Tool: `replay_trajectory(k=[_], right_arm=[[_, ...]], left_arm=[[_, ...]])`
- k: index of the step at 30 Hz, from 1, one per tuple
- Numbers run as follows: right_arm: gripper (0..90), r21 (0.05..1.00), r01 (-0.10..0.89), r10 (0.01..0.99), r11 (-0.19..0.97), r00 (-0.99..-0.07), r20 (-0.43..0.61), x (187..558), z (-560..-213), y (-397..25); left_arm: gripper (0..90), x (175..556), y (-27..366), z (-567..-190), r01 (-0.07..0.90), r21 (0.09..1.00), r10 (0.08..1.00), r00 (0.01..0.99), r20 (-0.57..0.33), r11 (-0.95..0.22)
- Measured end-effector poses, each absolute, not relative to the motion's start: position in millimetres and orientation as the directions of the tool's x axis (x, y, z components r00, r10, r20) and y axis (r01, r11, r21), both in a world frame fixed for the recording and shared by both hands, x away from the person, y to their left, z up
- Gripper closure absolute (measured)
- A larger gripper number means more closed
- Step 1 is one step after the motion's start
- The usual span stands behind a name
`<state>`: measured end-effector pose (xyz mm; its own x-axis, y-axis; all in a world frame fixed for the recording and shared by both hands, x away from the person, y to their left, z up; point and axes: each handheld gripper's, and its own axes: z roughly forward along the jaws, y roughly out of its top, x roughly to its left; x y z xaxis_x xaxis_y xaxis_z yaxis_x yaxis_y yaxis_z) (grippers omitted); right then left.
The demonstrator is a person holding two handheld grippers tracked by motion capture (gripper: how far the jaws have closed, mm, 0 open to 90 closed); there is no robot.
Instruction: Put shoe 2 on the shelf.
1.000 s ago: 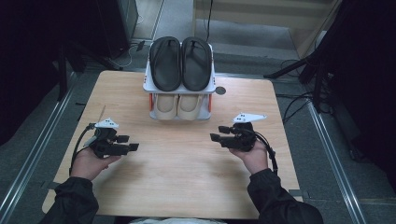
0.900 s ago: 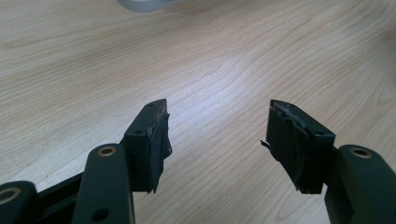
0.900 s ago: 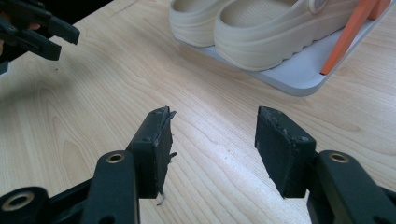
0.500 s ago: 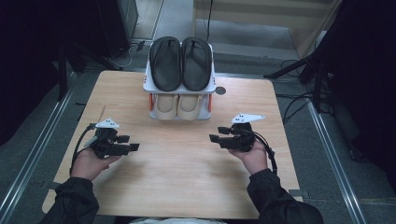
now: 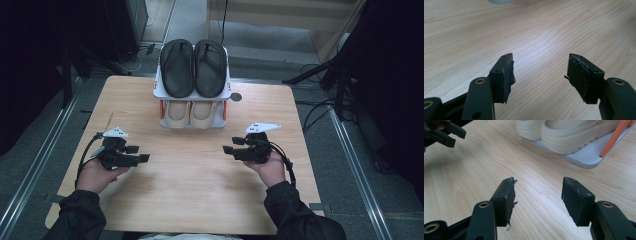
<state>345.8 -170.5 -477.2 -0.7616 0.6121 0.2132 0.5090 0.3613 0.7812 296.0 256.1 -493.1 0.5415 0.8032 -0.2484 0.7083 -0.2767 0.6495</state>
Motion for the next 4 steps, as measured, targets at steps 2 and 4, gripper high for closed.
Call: replay_trajectory(k=[2,4], right_arm=[[44.5,0.781,0.504,0.610,0.368,-0.765,0.206,345.4,-477.5,-169.5],[43.9,0.781,0.502,0.608,0.371,-0.767,0.204,345.5,-477.9,-169.2]], left_arm=[[38.5,295.8,256.3,-492.2,0.701,0.660,0.804,0.542,-0.245,-0.271],[38.4,296.2,256.6,-491.9,0.703,0.660,0.802,0.540,-0.253,-0.265]])
